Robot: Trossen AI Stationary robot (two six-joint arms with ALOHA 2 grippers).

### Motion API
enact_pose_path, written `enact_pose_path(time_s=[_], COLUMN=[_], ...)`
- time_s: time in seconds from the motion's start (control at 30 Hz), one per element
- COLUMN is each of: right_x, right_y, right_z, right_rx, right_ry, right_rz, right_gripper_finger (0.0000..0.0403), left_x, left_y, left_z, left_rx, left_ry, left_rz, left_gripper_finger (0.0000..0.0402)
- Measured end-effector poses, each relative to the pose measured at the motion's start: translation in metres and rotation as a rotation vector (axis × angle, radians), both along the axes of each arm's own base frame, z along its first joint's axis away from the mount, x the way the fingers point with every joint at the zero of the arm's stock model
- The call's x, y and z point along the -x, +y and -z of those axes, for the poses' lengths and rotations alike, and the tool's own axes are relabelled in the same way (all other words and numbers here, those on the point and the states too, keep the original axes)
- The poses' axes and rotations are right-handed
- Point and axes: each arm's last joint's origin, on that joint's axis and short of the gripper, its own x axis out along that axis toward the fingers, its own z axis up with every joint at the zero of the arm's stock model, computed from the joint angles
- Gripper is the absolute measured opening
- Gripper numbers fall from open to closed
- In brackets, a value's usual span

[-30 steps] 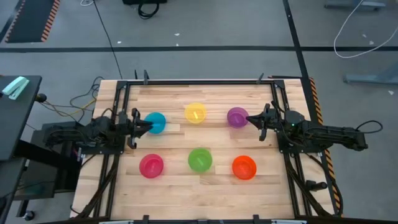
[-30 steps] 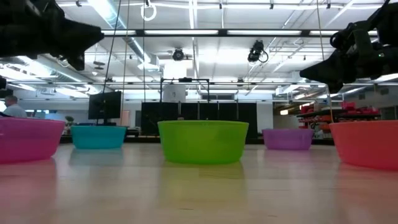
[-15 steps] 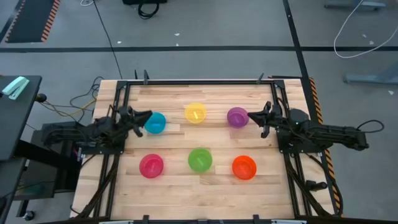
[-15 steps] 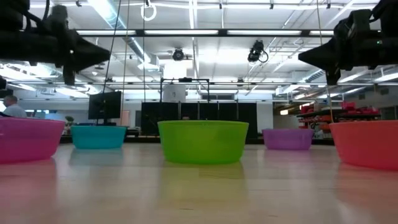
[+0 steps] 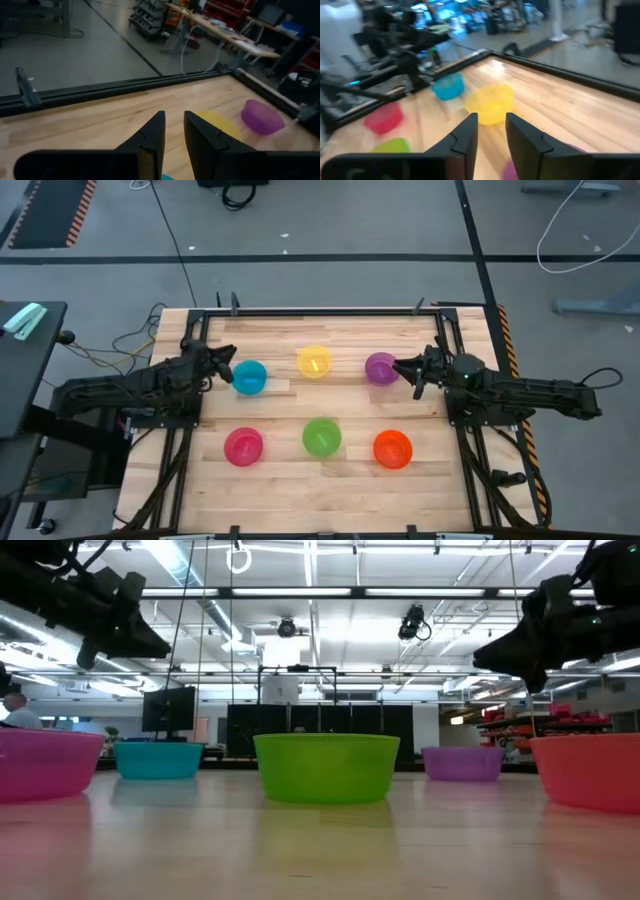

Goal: Nest bowls inside each other
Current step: Stack the purple bowl on the orange bowl

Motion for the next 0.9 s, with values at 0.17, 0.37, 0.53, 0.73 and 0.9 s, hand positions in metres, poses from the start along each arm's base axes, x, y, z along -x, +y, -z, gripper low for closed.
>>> enact_pose_path(time_s=[0.17,0.37,0.53,0.73,0.9], right_x=[0.0,-0.004,-0.016,-0.041,-0.064], right_y=[-0.013,-0.03,-0.045,-0.061,-0.072], right_z=[-0.002,-0.035,-0.068,-0.077,-0.061], right_rx=[-0.132,-0.215,-0.275,-0.418,-0.504], right_ry=[0.113,0.308,0.482,0.777,0.948], right_rz=[0.145,0.27,0.3,0.269,0.24], right_gripper_finger=[0.0126,0.0124,0.0124,0.0124,0.0124], left_x=[-0.005,-0.007,-0.006,-0.004,-0.002], left_y=[0.002,0.005,0.008,0.012,0.013], left_z=[-0.004,0.0,0.003,0.006,0.008], left_rx=[0.017,0.059,0.087,0.112,0.123], left_ry=[0.024,0.048,0.078,0.105,0.132], left_rz=[0.016,0.027,0.038,0.039,0.022], left_gripper_finger=[0.0086,0.0084,0.0087,0.0099,0.01])
